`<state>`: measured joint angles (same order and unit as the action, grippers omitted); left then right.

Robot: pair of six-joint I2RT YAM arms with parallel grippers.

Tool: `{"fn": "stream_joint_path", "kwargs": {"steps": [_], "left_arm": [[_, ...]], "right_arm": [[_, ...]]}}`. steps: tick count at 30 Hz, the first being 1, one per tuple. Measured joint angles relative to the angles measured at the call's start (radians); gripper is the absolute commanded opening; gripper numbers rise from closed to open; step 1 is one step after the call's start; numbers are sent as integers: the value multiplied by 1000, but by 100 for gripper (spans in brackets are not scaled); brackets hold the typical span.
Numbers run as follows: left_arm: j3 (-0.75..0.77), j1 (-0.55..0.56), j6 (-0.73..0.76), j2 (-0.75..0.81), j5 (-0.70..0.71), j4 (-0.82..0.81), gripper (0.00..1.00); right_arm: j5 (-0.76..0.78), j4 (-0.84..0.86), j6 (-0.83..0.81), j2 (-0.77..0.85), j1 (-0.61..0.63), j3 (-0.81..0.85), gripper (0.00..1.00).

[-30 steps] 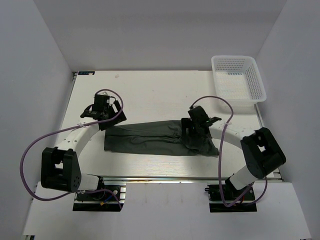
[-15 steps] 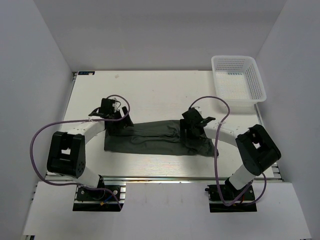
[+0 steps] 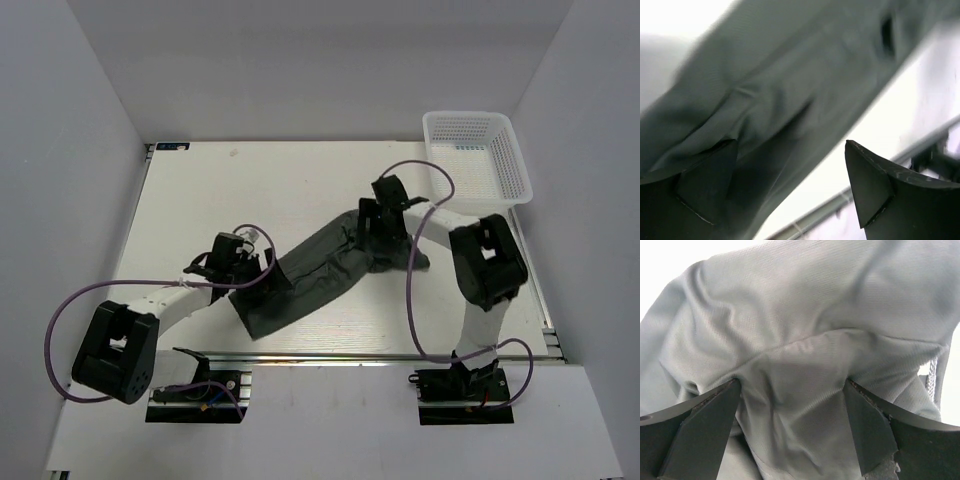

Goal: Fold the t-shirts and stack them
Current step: Rotate the tshirt 90 degrees

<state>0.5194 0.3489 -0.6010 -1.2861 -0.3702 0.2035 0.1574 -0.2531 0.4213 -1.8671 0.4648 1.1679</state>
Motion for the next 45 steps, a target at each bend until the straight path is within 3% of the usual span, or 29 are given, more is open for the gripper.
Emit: {"fn": "stream_joint_path", "kwargs": {"steps": [7,15,19,22,29,33,40,45], "left_arm": [[16,156,16,-2,-73,106,100],[55,293,75,0,-112,269,100],[120,335,115,-2,-48,365,100],[212,343,131,3,54,413,100],[338,344,109,138,298,417,100],[340,342,73,202,420,435,100],[316,340,27,183,499,464,100],[306,340,16,160,513,477,100]], "right_arm": [[-129,6,-285,-256,-27,358,90],[-248,-122,-585,-222,-56,476,90],[-275,-180,-525,-169,-66,593,90],[-300,-202,-403,-111,-63,593,90],[-259,-220,-87,-35,-29,248,90],[-246,-267,-3,-77,-23,182,90],[-234,-283,44,-201,-37,341,90],[-239,-327,19,-371,-74,609,90]]}}
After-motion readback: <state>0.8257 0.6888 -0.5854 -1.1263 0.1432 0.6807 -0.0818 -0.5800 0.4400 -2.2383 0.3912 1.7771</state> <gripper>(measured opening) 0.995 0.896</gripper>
